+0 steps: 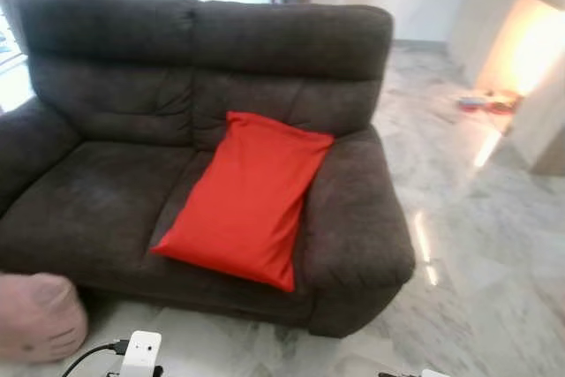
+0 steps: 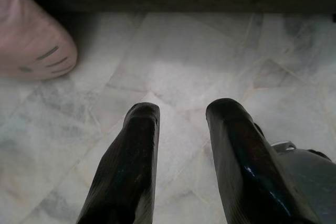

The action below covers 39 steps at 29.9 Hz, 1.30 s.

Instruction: Move the pillow to the sofa from floor

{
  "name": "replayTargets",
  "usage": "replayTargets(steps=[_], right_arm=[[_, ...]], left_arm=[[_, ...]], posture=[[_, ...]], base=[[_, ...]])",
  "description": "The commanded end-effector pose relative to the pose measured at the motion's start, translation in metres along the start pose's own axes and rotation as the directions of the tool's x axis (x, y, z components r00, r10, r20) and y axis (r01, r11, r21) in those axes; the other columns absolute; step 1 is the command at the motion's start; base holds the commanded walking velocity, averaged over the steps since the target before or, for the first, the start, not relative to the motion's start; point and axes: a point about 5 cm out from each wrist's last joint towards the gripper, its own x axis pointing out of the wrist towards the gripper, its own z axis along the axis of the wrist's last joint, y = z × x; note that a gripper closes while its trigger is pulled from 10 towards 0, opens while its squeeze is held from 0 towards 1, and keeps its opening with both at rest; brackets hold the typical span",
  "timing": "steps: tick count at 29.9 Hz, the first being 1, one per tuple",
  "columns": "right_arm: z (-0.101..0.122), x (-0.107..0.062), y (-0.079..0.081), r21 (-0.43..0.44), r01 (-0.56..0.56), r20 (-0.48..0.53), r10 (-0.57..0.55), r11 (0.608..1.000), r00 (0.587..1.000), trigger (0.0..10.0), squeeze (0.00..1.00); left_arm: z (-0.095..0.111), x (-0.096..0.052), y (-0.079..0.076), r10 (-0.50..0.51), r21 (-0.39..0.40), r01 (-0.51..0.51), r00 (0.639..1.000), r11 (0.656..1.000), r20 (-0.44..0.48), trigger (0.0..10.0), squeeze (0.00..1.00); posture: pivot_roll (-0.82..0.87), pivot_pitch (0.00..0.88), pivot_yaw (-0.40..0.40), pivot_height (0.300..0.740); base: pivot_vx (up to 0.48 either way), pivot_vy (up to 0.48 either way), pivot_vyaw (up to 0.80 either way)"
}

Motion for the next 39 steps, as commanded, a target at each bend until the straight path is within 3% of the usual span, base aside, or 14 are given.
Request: replayTargets(steps=[1,39], right_arm=[[0.0066,0.002,0.0034,-0.006,-0.013,0.019,0.013,1.0,1.0,10.0,0.0],[0.0054,0.0013,0.0018,-0.016,-0.027,0.021,0.028,0.999,0.999,10.0,0.0]], left_arm=[[-0.0041,-0.0007,0.0014,0.007,-0.011,-0.007,1.0,1.0,-0.021,10.0,0.0],[-0.007,-0.0017,-0.0032,0.0,-0.035,-0.001,1.0,0.999,-0.024,10.0,0.0]], posture=[[0.01,0.009,-0.007,0.74],[0.01,0.0,-0.013,0.74]], base=[[0.0,0.292,0.0],[0.0,0.3,0.0]])
